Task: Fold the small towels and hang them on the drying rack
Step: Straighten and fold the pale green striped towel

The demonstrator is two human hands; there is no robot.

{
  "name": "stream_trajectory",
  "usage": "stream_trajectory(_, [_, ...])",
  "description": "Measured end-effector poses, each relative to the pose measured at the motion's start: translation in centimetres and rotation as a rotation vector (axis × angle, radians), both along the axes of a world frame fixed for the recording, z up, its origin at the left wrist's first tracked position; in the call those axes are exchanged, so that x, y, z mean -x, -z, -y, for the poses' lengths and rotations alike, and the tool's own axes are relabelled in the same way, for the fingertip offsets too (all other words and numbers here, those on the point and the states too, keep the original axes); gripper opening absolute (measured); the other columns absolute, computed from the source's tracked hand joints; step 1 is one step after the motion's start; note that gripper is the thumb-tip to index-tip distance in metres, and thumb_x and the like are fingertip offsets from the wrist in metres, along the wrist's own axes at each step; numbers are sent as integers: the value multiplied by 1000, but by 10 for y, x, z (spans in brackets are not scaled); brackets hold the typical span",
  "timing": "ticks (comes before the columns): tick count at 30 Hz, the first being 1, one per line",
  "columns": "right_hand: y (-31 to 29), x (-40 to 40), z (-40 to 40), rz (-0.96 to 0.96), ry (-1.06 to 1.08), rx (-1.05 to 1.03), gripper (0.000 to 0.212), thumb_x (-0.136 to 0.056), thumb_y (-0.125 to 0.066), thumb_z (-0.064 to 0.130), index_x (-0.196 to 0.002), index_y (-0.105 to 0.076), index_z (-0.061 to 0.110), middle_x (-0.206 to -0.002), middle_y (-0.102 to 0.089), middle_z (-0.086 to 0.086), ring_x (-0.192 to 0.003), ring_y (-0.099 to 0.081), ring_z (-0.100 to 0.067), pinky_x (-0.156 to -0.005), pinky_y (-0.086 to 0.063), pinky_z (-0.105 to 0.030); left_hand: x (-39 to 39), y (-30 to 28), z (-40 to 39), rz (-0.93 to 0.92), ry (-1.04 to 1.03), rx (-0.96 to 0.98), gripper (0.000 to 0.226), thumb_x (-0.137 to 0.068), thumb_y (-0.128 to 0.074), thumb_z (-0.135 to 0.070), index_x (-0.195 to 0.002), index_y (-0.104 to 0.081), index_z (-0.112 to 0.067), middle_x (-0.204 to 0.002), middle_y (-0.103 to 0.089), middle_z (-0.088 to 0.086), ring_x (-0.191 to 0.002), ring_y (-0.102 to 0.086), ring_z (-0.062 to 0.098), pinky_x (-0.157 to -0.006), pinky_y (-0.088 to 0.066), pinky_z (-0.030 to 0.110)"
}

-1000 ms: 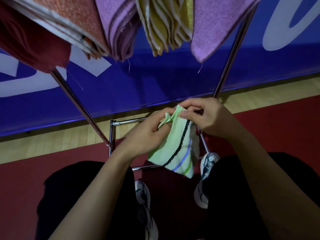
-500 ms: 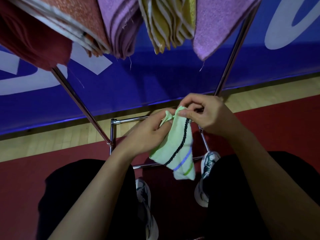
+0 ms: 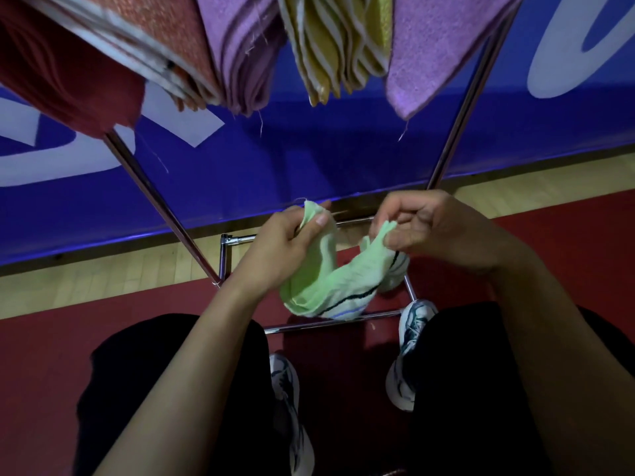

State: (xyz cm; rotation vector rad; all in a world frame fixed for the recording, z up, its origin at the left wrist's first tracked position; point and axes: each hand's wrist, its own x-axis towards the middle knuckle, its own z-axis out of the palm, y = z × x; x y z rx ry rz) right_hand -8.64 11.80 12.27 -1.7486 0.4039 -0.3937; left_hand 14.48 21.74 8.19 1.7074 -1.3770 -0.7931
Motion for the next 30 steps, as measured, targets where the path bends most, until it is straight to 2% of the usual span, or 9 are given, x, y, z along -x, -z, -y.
stream_trajectory(1, [2, -3, 0, -20, 32, 5, 12, -85, -74, 11, -96, -68, 9, -90, -74, -3, -85, -69, -9, -77, -53, -18, 1, -2, -1, -49, 17, -12, 36, -106, -57, -41, -109, -78, -12, -110, -77, 15, -92, -67, 11, -87, -57, 44])
stream_trajectory(3, [12, -15, -2, -73, 108, 82, 11, -85, -79, 11, -93, -72, 12, -90, -75, -1, -83, -68, -10, -77, -54, -21, 8, -6, -5, -177, 57, -36, 33, -103, -62, -38, -101, -81, -11, -100, -80, 12, -83, -68, 12, -74, -58, 37])
stream_trajectory(7, [28, -29, -2, -72, 244, 240, 14, -81, -86, 18, -89, -75, 14, -83, -72, 5, -73, -65, -4, -69, -51, -21, 18, -6, -7, -325, 102, -69, 42, -104, -59, -45, -102, -80, -8, -87, -71, 13, -78, -55, 22, -70, -41, 42])
stream_trajectory(11, [26, -31, -3, 1, 341, 335, 15, -80, -87, 20, -87, -76, 12, -82, -73, 0, -74, -66, -10, -69, -50, -20, 13, -6, -6, -518, 134, -138, 47, -105, -53, -42, -112, -73, 0, -114, -69, 36, -97, -62, 35, -88, -47, 53])
stream_trajectory(14, [26, -33, -7, 17, 361, 359, 15, -80, -87, 18, -87, -75, 10, -80, -71, -2, -71, -62, -6, -68, -48, -19, 15, -6, -8, -622, 153, -190, 37, -111, -43, -23, -117, -70, 2, -122, -70, 29, -111, -67, 39, -101, -50, 48])
stream_trajectory(18, [26, -34, -8, 29, 341, 328, 21, -81, -86, 17, -97, -74, 12, -79, -68, -6, -73, -63, -21, -70, -51, -26, 15, -2, -7, -648, 147, -193, 40, -110, -45, -23, -127, -65, 8, -130, -66, 31, -126, -61, 45, -114, -42, 55])
stream_trajectory(21, [25, -35, -9, -15, 325, 424, 22, -81, -86, 20, -101, -77, 18, -81, -69, 1, -77, -65, -13, -73, -49, -20, 15, -1, -6, -663, 117, -206, 38, -110, -44, -20, -131, -65, 5, -132, -67, 27, -130, -59, 43, -116, -41, 51])
stream_trajectory(24, [25, -36, -7, -47, 313, 461, 23, -80, -87, 23, -102, -78, 21, -82, -69, 4, -80, -65, -14, -74, -49, -18, 16, 2, -6, -653, 129, -200, 38, -108, -47, -26, -127, -69, 0, -131, -69, 23, -130, -60, 42, -119, -37, 59])
stream_trajectory(30, [30, -39, -4, -35, 313, 566, 22, -80, -87, 20, -100, -78, 15, -84, -66, 3, -79, -64, -11, -74, -45, -13, 18, 3, -5, -588, 121, -155, 38, -101, -50, -30, -120, -73, -7, -128, -72, 18, -130, -62, 36, -118, -38, 54])
